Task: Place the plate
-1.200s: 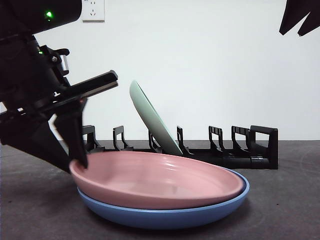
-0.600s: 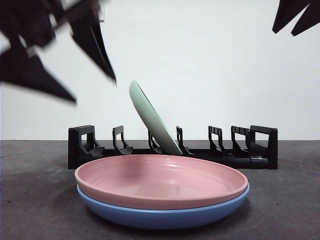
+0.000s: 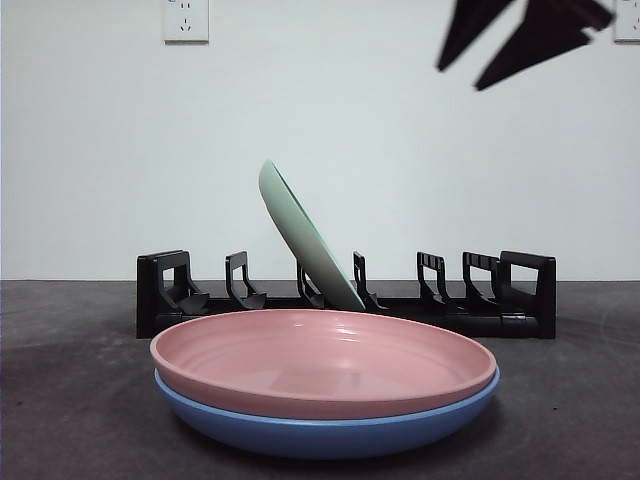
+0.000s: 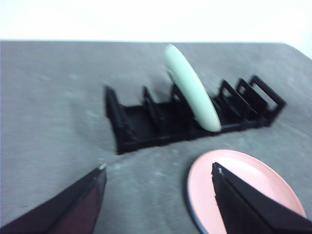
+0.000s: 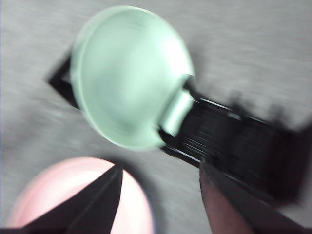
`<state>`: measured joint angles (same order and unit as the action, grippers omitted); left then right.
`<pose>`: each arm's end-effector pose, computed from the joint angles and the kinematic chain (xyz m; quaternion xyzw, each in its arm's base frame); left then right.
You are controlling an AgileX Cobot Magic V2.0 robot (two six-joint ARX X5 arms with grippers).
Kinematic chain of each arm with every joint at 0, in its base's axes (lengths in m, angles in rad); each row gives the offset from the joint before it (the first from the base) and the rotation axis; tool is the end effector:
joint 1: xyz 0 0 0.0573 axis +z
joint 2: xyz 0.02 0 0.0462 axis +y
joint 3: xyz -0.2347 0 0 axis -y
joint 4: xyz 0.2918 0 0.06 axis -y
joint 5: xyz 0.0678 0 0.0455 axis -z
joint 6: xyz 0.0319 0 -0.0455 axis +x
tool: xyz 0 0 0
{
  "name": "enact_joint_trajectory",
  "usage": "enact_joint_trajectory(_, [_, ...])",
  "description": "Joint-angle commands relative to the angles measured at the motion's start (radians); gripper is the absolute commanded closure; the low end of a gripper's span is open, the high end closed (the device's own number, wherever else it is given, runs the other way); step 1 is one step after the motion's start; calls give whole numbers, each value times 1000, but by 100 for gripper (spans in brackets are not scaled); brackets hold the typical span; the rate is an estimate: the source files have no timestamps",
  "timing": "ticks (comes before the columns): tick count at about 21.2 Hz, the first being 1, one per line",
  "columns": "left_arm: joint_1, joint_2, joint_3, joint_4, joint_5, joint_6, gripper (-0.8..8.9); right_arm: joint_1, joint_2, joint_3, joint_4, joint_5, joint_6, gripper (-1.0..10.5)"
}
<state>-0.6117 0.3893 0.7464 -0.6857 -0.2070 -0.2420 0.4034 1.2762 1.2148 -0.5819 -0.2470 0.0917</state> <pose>0.1257 -0.0802 0.3188 -0.0520 0.1729 -0.1787 0.9672 0.2966 0.1351 0.3108 0.0165 0.3287 0.2883 0.8992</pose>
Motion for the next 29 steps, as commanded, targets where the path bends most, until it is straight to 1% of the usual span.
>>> enact_joint_trajectory(1, [-3, -38, 18, -8, -14, 22, 469, 21, 96, 109, -3, -25, 64, 699])
enact_joint_trajectory(3, [-3, -61, 18, -9, -14, 20, 469, 36, 198, 230, -44, -70, 89, 700])
enact_joint_trajectory(5, [-3, -64, 18, -10, -14, 20, 469, 53, 307, 361, -89, -137, 124, 700])
enact_joint_trajectory(9, [-3, -64, 18, -10, -14, 21, 469, 81, 505, 585, -129, -287, 232, 700])
enact_joint_trajectory(10, [-3, -64, 18, -10, -14, 21, 469, 86, 539, 620, -130, -309, 254, 699])
enact_joint_trajectory(11, [-3, -64, 18, -10, -14, 21, 469, 93, 571, 647, -128, -311, 269, 700])
enact_joint_trajectory(14, [-3, -64, 18, -11, -14, 21, 469, 106, 631, 683, -126, -310, 279, 700])
enact_joint_trajectory(22, [-3, -64, 18, -11, -14, 21, 469, 125, 724, 684, -99, -301, 284, 700])
enact_joint_trajectory(29, [-3, -64, 18, -13, -14, 21, 469, 137, 758, 683, -85, -298, 291, 700])
